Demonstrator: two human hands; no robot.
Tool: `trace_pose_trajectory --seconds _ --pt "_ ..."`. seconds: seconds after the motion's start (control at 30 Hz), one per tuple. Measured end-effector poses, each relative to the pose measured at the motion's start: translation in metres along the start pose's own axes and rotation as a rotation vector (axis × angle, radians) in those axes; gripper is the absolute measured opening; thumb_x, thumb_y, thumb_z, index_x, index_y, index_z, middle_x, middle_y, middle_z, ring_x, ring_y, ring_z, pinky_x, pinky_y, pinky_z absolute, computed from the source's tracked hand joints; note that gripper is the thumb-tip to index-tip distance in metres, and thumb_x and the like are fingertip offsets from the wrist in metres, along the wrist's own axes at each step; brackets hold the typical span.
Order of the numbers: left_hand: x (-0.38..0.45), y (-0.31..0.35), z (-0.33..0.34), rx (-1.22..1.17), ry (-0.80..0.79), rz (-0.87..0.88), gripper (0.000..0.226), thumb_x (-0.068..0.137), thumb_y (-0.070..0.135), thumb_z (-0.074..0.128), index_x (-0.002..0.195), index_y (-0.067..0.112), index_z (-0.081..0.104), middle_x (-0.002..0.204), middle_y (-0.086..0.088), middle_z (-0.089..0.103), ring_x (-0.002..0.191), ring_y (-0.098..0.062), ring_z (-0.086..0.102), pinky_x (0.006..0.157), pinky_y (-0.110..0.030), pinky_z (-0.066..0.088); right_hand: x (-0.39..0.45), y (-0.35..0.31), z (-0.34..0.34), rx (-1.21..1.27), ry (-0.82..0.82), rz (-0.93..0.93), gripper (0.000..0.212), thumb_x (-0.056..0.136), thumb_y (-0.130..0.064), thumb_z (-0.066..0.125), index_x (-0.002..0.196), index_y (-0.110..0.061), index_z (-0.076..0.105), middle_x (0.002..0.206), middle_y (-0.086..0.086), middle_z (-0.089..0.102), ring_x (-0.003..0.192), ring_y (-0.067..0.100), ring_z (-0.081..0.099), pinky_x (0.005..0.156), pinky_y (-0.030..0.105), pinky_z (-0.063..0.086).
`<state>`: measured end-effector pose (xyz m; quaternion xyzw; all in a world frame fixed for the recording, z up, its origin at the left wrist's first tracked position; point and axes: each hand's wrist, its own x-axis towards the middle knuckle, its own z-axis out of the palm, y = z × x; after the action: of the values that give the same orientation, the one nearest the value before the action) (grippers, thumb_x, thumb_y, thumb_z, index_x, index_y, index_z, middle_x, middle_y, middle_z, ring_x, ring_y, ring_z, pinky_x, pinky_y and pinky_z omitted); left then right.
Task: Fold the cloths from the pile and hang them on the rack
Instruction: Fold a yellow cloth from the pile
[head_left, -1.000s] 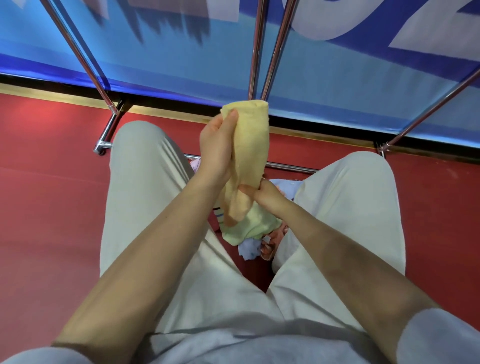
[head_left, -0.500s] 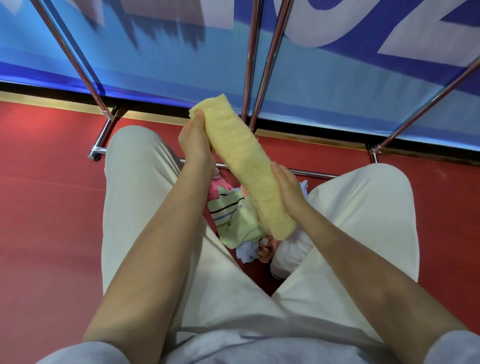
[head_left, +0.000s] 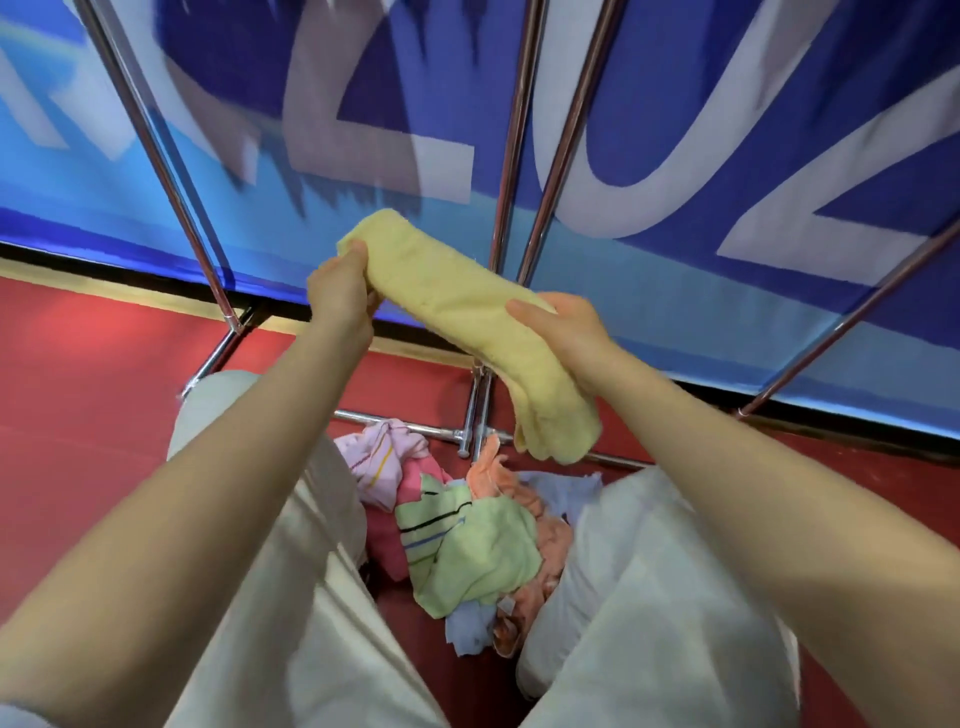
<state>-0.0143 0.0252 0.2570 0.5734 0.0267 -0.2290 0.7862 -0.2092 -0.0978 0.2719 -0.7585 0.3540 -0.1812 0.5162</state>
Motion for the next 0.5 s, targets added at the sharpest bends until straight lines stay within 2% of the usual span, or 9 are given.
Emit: trace_pose_trajectory --seconds 0.03,0.1,0.2,0.3,0.37,0.43,0.5 --pt "0.007 0.01 0.006 -0.005 0.024 -0.005 0.018 0.096 0.017 0.054 0.108 0.004 0.057 0.09 -0.01 0.056 0.07 -0.015 0.057 0.045 -0.02 0.048 0.011 -0.017 -0.003 -0.005 0.01 -0.027 0.02 0.089 -0.03 0.066 0.096 -0.012 0.068 0.083 -0.004 0.065 0.075 0.008 0.059 0.057 0.011 0.044" --pt "0.016 0.033 0.021 -0.027 0.041 0.011 0.022 0.095 0.011 0.051 0.116 0.003 0.056 0.088 -0.01 0.057 0.071 -0.017 0.059 0.05 -0.022 0.052 0.032 -0.055 -0.01 -0.033 0.027 -0.093 0.016 0.09 -0.029 0.064 0.096 -0.014 0.067 0.083 -0.005 0.064 0.078 0.01 0.059 0.06 0.013 0.045" --pt "0.017 0.081 0.054 0.012 0.005 0.142 0.023 0.091 0.004 0.047 0.111 0.006 0.059 0.091 -0.007 0.06 0.076 -0.017 0.059 0.064 -0.027 0.055 0.062 -0.116 -0.027 -0.114 0.081 -0.194 0.02 0.094 -0.031 0.058 0.102 -0.014 0.065 0.095 -0.001 0.065 0.091 0.015 0.06 0.079 0.025 0.047" --pt "0.024 0.131 0.082 0.124 -0.039 0.291 0.03 0.087 0.004 0.048 0.115 0.003 0.058 0.102 -0.015 0.063 0.081 -0.023 0.061 0.065 -0.031 0.056 0.087 -0.181 -0.05 -0.197 0.147 -0.289 0.034 0.095 -0.033 0.054 0.118 -0.011 0.064 0.11 0.003 0.064 0.103 0.019 0.059 0.091 0.03 0.046" --pt "0.028 0.16 0.096 0.172 -0.091 0.302 0.034 0.086 0.0 0.045 0.117 0.002 0.058 0.1 -0.016 0.064 0.072 -0.022 0.062 0.059 -0.029 0.057 0.098 -0.221 -0.067 -0.191 0.154 -0.301 0.033 0.093 -0.034 0.055 0.117 -0.012 0.064 0.111 0.002 0.065 0.102 0.018 0.06 0.088 0.03 0.046" --pt "0.034 0.182 0.108 0.18 -0.13 0.231 0.035 0.087 -0.004 0.042 0.118 0.002 0.057 0.102 -0.018 0.061 0.066 -0.019 0.059 0.053 -0.023 0.055 0.104 -0.255 -0.08 -0.17 0.128 -0.281 0.029 0.09 -0.034 0.06 0.109 -0.013 0.067 0.104 0.002 0.067 0.097 0.018 0.062 0.082 0.031 0.049" --pt "0.039 0.2 0.121 0.217 -0.133 0.149 0.033 0.091 -0.005 0.042 0.119 0.001 0.057 0.096 -0.018 0.058 0.062 -0.019 0.056 0.041 -0.019 0.051 0.11 -0.285 -0.089 -0.17 0.112 -0.287 0.022 0.086 -0.032 0.065 0.098 -0.013 0.069 0.095 0.003 0.069 0.091 0.018 0.064 0.075 0.029 0.05"
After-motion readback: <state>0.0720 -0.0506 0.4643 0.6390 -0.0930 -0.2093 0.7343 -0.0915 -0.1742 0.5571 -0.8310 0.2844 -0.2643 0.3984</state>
